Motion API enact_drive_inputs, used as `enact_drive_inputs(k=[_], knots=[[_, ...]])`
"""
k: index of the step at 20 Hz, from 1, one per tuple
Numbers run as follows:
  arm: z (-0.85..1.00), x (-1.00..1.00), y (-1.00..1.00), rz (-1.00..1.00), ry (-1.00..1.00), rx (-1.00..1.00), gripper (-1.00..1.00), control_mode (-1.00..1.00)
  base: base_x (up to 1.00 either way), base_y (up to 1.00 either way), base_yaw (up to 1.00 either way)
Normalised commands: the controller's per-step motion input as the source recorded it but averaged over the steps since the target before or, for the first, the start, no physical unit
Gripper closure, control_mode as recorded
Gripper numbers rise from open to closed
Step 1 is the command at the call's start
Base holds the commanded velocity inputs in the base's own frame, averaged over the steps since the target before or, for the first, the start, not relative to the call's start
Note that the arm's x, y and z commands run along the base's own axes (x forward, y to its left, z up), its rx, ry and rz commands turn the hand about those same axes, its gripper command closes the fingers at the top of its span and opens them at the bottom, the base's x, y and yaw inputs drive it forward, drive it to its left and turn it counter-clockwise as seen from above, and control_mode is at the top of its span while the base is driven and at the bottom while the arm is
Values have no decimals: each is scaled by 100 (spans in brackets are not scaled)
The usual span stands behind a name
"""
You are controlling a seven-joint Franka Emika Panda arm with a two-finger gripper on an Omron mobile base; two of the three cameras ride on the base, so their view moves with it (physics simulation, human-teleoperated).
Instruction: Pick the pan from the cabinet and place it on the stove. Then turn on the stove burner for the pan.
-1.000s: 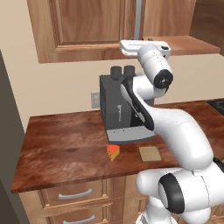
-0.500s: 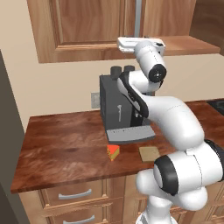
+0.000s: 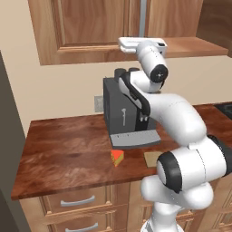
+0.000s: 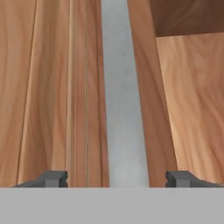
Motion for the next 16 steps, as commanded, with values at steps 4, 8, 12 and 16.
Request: enact_drive_inputs(k=[4, 8, 12, 16], knots=[[-3, 43, 7, 3, 1, 0, 100, -100, 0, 0, 0], [-2, 30, 5, 2, 7, 0, 100, -100, 0, 0, 0], [-7, 19, -17, 0, 10, 0, 100, -100, 0, 0, 0], [-13, 17, -27, 0, 11, 0, 100, -100, 0, 0, 0]])
